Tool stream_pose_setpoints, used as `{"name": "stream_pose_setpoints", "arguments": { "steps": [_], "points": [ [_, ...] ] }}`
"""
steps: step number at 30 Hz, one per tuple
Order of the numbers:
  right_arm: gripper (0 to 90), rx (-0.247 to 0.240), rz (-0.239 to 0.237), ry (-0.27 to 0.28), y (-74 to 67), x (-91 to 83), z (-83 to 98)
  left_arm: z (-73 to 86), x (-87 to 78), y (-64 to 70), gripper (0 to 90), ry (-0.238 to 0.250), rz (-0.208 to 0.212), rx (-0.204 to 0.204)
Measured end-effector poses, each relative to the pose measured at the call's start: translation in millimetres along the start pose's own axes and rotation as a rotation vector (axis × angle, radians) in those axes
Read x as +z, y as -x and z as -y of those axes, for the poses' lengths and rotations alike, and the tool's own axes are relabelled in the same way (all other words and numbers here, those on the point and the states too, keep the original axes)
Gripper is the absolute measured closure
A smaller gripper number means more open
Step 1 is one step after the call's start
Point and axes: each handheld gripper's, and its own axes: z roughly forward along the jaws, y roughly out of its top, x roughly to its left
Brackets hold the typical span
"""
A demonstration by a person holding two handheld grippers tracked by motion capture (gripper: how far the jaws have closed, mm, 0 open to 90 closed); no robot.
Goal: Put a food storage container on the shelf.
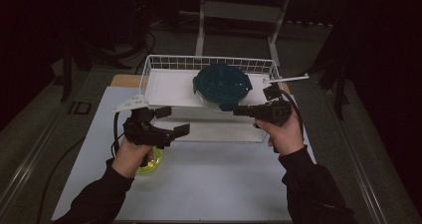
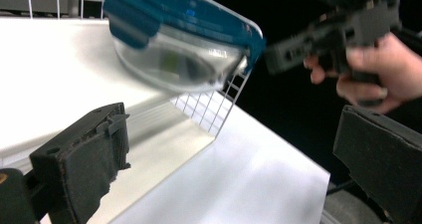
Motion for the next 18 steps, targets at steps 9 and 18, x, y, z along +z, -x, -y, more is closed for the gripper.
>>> {"name": "stream_pose_setpoints", "arguments": {
  "steps": [9, 18],
  "points": [
    [90.0, 0.002, -0.004, -0.009, 1.1, 8.1, -0.6, 18.3, 1.6, 13.6, 0.4, -0.035, -0.01, 0.088],
    [90.0, 0.013, 0.054, 0.006, 13.3, -1.5, 2.9, 27.7, 7.2, 16.7, 0.5, -0.057, -0.002, 0.111]
  ]
}}
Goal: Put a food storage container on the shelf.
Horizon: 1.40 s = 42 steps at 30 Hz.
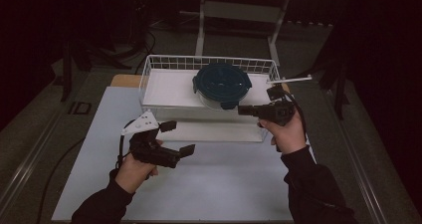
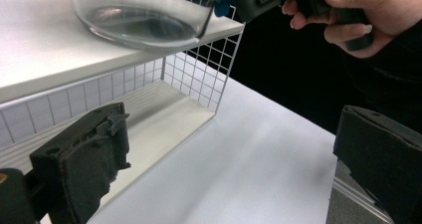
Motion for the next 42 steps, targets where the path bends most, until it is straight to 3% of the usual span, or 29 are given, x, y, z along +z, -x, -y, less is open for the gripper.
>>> {"name": "stream_pose_setpoints", "arguments": {
  "steps": [7, 9, 16, 35, 42],
  "points": [
    [90.0, 0.008, 0.038, 0.022, 6.6, -1.8, -5.3, 4.4, 3.4, 0.0, 0.4, -0.009, 0.003, 0.0],
    [90.0, 0.031, 0.026, 0.033, 9.8, -1.5, -7.4, 5.2, 3.4, -0.4, 0.5, -0.008, 0.004, 0.001],
    [90.0, 0.039, 0.01, 0.014, 9.3, 6.5, -10.7, 7.4, 2.0, -1.1, 0.5, -0.012, -0.001, 0.004],
    [90.0, 0.028, 0.017, -0.003, -2.1, 26.6, -27.8, 8.3, -0.9, -0.7, 0.5, -0.012, 0.003, 0.008],
    [84.4, 0.023, 0.006, 0.009, -0.6, 24.4, -19.9, 9.1, -4.8, -2.2, 0.5, -0.012, -0.005, 0.02]
  ]
}}
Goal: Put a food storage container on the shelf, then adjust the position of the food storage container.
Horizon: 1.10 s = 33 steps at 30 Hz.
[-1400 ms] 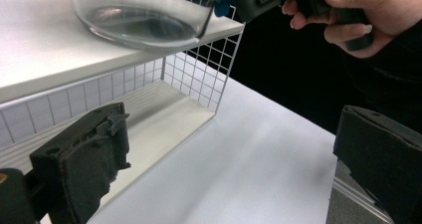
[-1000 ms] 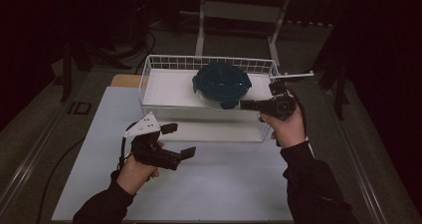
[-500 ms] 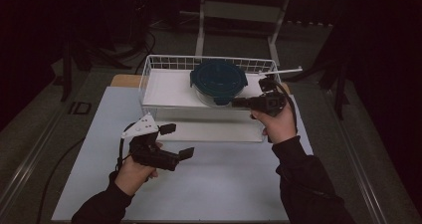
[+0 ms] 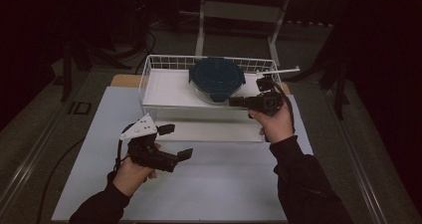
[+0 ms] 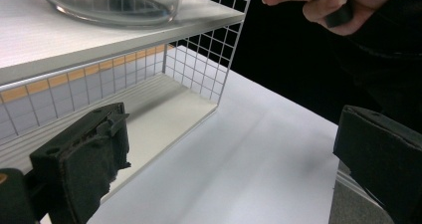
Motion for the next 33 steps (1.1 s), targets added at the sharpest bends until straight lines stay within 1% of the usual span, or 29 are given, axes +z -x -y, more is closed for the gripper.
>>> {"name": "stream_pose_setpoints", "arguments": {
  "steps": [2, 4, 6, 7, 8, 10, 11, 13, 14, 16, 17, 18, 19, 21, 22, 23, 24, 25, 27, 30, 33],
  "points": [
    [81.7, -0.006, 0.003, -0.002, 0.4, -0.8, 4.8, 0.3, -2.3, -0.7, 0.4, 0.008, -0.001, 0.003],
    [76.7, -0.014, -0.005, -0.001, 0.3, -2.2, 10.2, 0.4, -5.1, -0.8, 0.4, 0.014, -0.01, 0.016],
    [70.2, -0.03, -0.003, 0.01, -0.5, -5.3, 16.4, 0.6, -8.1, -1.6, 0.4, 0.015, -0.002, 0.012],
    [65.9, -0.034, -0.01, 0.022, -0.8, -7.4, 19.7, 0.9, -9.4, -1.9, 0.4, 0.011, -0.002, 0.012],
    [60.4, -0.042, -0.013, 0.034, -0.9, -9.3, 23.1, 1.3, -10.4, -2.1, 0.4, 0.004, 0.002, 0.022],
    [49.1, -0.058, -0.02, 0.058, -1.3, -12.8, 29.9, 2.3, -12.8, -0.7, 0.5, -0.014, -0.015, 0.057],
    [42.8, -0.068, -0.022, 0.074, -1.7, -14.1, 33.5, 2.7, -13.8, -0.6, 0.5, -0.023, -0.013, 0.068],
    [31.9, -0.084, -0.03, 0.094, -2.5, -16.9, 40.1, 3.6, -17.0, -1.9, 0.4, -0.026, -0.009, 0.055],
    [27.1, -0.093, -0.049, 0.105, -2.6, -19.0, 43.6, 3.9, -19.1, -3.4, 0.5, -0.023, -0.002, 0.043],
    [20.2, -0.12, -0.058, 0.121, -3.8, -23.3, 50.3, 4.6, -24.7, -7.0, 0.5, -0.026, -0.017, 0.034],
    [20.2, -0.12, -0.058, 0.121, -3.8, -23.3, 50.3, 4.6, -24.7, -7.0, 0.5, -0.026, -0.017, 0.034],
    [19.2, -0.132, -0.065, 0.127, -4.3, -25.8, 53.8, 6.0, -31.6, -12.0, 0.5, -0.027, -0.027, 0.035],
    [18.2, -0.159, -0.076, 0.155, -5.4, -31.4, 60.9, 6.6, -34.2, -14.0, 0.5, -0.027, -0.036, 0.031],
    [17.5, -0.183, -0.079, 0.172, -6.4, -37.2, 66.9, 9.0, -41.8, -20.0, 0.6, -0.027, -0.051, 0.037],
    [17.5, -0.187, -0.081, 0.182, -7.0, -40.7, 70.3, 10.6, -45.6, -23.3, 1.0, -0.024, -0.059, 0.038],
    [17.5, -0.187, -0.081, 0.182, -7.0, -40.7, 70.3, 10.6, -45.6, -23.3, 1.2, -0.024, -0.059, 0.038],
    [17.5, -0.198, -0.076, 0.194, -7.9, -44.6, 73.9, 14.3, -52.9, -29.7, 1.2, -0.028, -0.072, 0.041],
    [17.5, -0.226, -0.068, 0.216, -9.7, -52.4, 80.6, 16.5, -56.5, -32.8, 1.2, -0.031, -0.083, 0.044],
    [17.6, -0.257, -0.053, 0.228, -12.8, -60.4, 88.2, 21.6, -63.2, -38.8, 1.9, -0.039, -0.094, 0.048],
    [17.7, -0.279, -0.046, 0.248, -15.9, -69.0, 98.3, 29.4, -74.2, -47.1, 3.1, -0.035, -0.113, 0.04],
    [17.7, -0.272, -0.053, 0.263, -16.9, -76.2, 108.8, 36.8, -84.1, -55.3, 4.6, -0.041, -0.146, 0.023]
  ]
}}
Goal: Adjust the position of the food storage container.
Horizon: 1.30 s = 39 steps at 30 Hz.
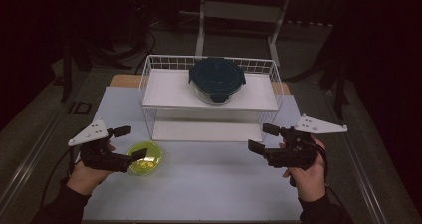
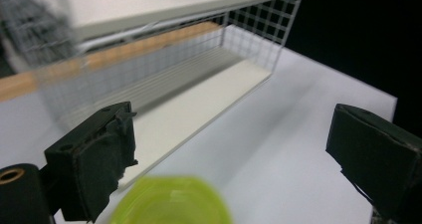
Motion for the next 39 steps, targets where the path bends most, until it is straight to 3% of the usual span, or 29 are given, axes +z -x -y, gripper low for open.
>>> {"name": "stream_pose_setpoints", "arguments": {
  "steps": [5, 16, 20, 27, 34, 39],
  "points": [
    [17.7, -0.001, 0.009, -0.006, -4.8, -9.2, 13.4, 15.5, -13.0, -15.7, 14.0, -0.032, -0.05, -0.017],
    [17.7, 0.019, 0.007, 0.012, -6.3, -22.3, 36.8, 52.6, -29.1, -42.9, 41.5, -0.09, -0.084, -0.075],
    [17.7, 0.027, 0.015, 0.013, -4.6, -24.5, 40.6, 63.5, -30.6, -44.0, 51.1, -0.118, -0.092, -0.082],
    [17.7, 0.034, 0.015, 0.005, -3.1, -24.0, 46.3, 85.2, -25.6, -45.1, 65.9, -0.225, -0.11, -0.097],
    [17.7, 0.05, 0.013, 0.003, -1.3, -24.8, 51.0, 105.1, -14.1, -46.9, 77.5, -0.311, -0.094, -0.121],
    [17.8, 0.054, 0.014, -0.003, -0.2, -25.1, 53.1, 115.2, -2.0, -43.2, 85.9, -0.347, -0.105, -0.098]
  ]
}}
